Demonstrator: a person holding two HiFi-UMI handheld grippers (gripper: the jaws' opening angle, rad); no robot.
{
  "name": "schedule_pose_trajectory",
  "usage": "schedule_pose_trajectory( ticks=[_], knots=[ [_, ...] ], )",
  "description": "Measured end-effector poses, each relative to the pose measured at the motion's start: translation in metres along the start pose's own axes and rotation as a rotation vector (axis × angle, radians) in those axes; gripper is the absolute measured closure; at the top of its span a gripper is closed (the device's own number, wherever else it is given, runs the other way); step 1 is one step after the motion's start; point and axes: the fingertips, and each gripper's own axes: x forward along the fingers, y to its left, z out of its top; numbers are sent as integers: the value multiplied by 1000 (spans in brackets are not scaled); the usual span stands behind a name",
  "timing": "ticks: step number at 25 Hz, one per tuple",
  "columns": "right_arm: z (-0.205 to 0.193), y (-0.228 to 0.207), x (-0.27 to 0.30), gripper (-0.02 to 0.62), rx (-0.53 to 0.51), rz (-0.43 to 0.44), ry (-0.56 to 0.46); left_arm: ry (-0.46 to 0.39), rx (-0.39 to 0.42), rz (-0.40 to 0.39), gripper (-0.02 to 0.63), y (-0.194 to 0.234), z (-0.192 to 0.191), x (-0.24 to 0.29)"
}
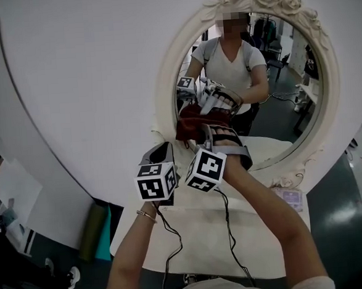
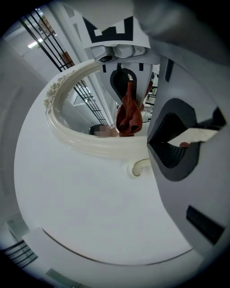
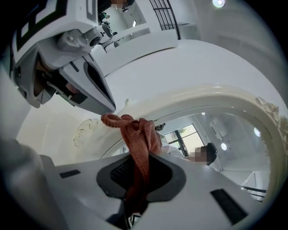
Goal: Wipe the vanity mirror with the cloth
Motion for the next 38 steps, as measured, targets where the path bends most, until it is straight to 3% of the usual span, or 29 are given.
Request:
schedule_pose_trajectory(
  ticks=[5, 13, 23, 31, 35, 38],
  knots=[
    [-29, 58, 13, 535, -46, 71, 42, 57, -6, -8, 603, -4, -38, 0],
    [-69, 135, 25, 535, -5, 209, 97, 155, -30, -33, 603, -17, -97, 2],
    [-91, 162, 25, 535, 57, 253, 119, 232, -50, -44, 603, -34, -146, 4],
    [-87, 139, 9, 535, 116, 259, 98, 184, 2, -61, 603, -44, -115, 8],
    [-82, 97, -9, 535, 164, 244, 78, 135, 8, -85, 603, -54, -76, 13],
    [-80, 49, -24, 535, 152, 165, 59, 67, 39, -94, 603, -61, -29, 20]
  ],
)
